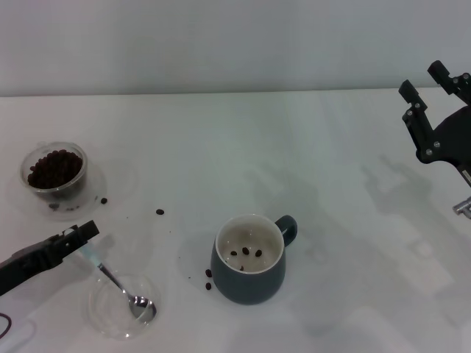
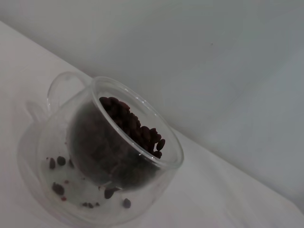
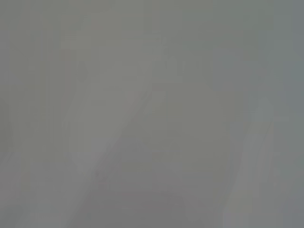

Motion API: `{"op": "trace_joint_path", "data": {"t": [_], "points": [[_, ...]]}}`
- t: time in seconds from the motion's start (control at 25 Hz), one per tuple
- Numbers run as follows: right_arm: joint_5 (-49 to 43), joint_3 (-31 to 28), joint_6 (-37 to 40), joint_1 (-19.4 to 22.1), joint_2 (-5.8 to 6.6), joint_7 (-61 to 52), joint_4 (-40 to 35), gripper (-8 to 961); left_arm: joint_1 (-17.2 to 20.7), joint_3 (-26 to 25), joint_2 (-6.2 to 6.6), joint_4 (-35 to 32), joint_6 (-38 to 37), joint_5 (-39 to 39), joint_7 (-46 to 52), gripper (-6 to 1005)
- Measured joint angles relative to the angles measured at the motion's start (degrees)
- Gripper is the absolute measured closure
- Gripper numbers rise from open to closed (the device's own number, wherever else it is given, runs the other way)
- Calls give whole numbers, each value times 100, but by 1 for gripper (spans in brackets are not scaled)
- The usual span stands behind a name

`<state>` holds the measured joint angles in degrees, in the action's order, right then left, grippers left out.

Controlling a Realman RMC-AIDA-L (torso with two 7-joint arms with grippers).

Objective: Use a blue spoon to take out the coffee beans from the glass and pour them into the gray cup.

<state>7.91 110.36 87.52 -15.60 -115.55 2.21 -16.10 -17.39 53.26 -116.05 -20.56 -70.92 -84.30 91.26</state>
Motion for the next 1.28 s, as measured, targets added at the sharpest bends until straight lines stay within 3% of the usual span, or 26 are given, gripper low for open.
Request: {"op": "trace_joint_path", "data": {"t": [0.48,0.68,0.88,1.08,1.28], "points": [[0,11,46,9,-3,-2,-88,512,204,-44,131,-73,6,25,551,376],[0,20,19,9,-3,-2,-76,511,563,-179,128,-493,5,80,544,294],[0,21,4,10,-3,-2,-83,511,959,-364,94,-1055,-18,100,517,151],[0,30,1,5,-3,-2,-89,510,1170,-438,82,-1293,-169,116,227,153],[0,49,1,0,-3,-118,-175,510,1353,-1258,-88,-1302,-534,127,-751,160]]}}
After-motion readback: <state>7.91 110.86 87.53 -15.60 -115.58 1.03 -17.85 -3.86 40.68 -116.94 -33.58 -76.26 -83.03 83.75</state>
